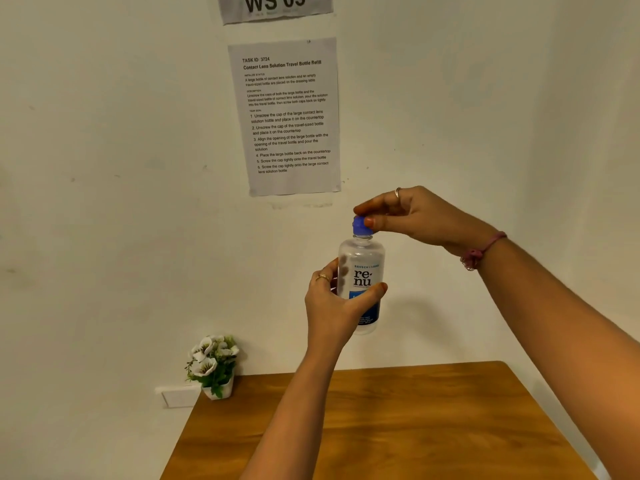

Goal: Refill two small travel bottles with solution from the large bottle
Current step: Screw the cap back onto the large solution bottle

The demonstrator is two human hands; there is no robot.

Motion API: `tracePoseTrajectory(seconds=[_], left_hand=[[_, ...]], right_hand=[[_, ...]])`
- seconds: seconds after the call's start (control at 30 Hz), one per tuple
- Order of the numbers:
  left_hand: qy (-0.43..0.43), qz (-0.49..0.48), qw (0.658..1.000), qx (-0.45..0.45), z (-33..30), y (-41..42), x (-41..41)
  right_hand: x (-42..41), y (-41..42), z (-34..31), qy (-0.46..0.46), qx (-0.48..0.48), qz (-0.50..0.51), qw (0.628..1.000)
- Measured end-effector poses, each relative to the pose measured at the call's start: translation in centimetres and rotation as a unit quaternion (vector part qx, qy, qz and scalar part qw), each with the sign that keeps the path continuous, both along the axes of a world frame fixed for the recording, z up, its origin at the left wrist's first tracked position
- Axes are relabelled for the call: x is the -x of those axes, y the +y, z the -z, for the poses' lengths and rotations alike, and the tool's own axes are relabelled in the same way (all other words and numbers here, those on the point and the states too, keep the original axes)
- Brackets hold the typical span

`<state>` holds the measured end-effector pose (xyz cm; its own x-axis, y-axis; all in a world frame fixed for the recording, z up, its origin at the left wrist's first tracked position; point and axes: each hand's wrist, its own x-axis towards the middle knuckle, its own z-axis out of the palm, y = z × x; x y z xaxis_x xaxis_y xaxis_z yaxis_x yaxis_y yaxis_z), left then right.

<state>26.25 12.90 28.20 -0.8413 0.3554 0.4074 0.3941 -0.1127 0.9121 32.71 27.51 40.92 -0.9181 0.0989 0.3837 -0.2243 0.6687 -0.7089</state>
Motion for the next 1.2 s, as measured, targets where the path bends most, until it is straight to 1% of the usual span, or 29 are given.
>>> tracePoseTrajectory(seconds=[0.07,0.17,0.2,0.3,0.37,0.43,0.6,0.67,0.77,0.83,0.9,1.0,1.07,1.13,1.2], left_hand=[[-0.007,-0.001,1.000,-0.001,0.3,0.0,0.0],[-0.014,-0.002,1.000,-0.005,0.6,-0.2,0.0],[-0.015,-0.003,1.000,-0.007,0.6,-0.2,0.0],[-0.014,-0.003,1.000,-0.002,0.7,-0.3,-0.1],[-0.010,-0.005,1.000,0.003,0.8,-0.2,-0.2],[-0.008,-0.004,1.000,0.007,0.9,-0.2,-0.3],[-0.012,-0.005,1.000,0.021,1.6,-0.1,-0.6],[-0.011,-0.006,1.000,0.024,1.7,-0.2,-0.6],[-0.013,-0.006,1.000,0.025,1.8,-0.1,-0.5],[-0.017,-0.008,0.999,0.028,2.0,-0.1,-0.4],[-0.021,-0.009,0.999,0.033,2.3,0.0,-0.4],[-0.021,-0.007,0.999,0.036,2.8,-0.1,-0.4],[-0.023,-0.003,0.999,0.033,3.0,-0.1,-0.4],[-0.028,-0.002,0.999,0.034,3.0,-0.2,-0.3],[-0.033,-0.002,0.999,0.033,3.1,-0.2,-0.3]], right_hand=[[0.4,-0.5,0.2,0.016,-0.028,0.040,0.999],[0.3,-0.5,-0.2,-0.002,-0.100,0.096,0.990],[0.0,-0.3,-0.5,-0.013,-0.114,0.092,0.989],[-0.6,0.0,-1.2,-0.045,-0.110,0.032,0.992],[-0.6,-0.2,-1.2,-0.055,-0.138,0.010,0.989],[-0.3,-0.4,-1.0,-0.048,-0.165,0.024,0.985],[0.1,-0.6,-0.7,-0.050,-0.220,0.113,0.968],[0.1,-0.4,-0.7,-0.058,-0.220,0.115,0.967],[-0.2,-0.3,-1.0,-0.085,-0.210,0.049,0.973],[-0.1,-0.5,-0.7,-0.084,-0.219,0.033,0.972],[0.4,-0.8,-0.2,-0.072,-0.228,0.064,0.969],[0.9,-1.1,0.5,-0.080,-0.244,0.125,0.958],[0.9,-0.8,0.3,-0.067,-0.249,0.142,0.956],[0.5,-0.4,-0.3,-0.076,-0.228,0.105,0.965],[0.1,-0.3,-0.8,-0.114,-0.232,0.040,0.965]])
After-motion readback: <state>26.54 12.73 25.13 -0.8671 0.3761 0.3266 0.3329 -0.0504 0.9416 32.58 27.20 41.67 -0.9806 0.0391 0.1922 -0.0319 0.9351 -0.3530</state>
